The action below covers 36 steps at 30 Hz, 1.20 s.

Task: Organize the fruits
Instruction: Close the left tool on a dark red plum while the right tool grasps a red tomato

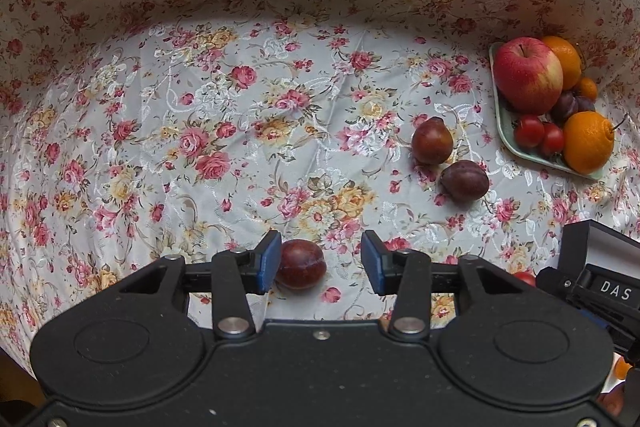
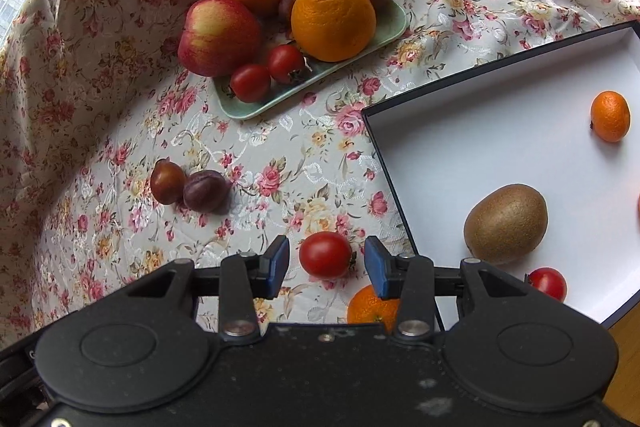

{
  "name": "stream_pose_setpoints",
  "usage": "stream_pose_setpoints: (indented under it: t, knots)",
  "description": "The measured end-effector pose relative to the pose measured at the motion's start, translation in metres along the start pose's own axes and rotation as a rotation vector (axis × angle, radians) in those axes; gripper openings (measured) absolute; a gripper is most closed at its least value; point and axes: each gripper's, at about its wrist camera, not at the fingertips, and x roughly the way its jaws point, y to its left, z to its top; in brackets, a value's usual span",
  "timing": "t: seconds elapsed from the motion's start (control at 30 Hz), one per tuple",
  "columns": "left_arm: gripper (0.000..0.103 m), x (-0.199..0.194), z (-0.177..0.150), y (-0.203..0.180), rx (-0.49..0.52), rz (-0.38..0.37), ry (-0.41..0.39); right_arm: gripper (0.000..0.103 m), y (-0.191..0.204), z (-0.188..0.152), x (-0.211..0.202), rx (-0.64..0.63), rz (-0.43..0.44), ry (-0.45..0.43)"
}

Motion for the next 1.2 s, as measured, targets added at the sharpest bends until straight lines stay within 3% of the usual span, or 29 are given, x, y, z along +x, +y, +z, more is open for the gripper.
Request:
stream_pose_setpoints:
  t: [0.53,1.2]
  knots:
    - [0.052,0.034,0.012,0.018,-0.025,0.000,0.091,0.046,0.020,0.005,0.037,-0.047,-0.102,0.053]
    - [0.055,0.061,0.009,0.012,-0.008,0.017,0.148,0.046,0.032,0.002,0.062,-0.050,-0.118,0.123]
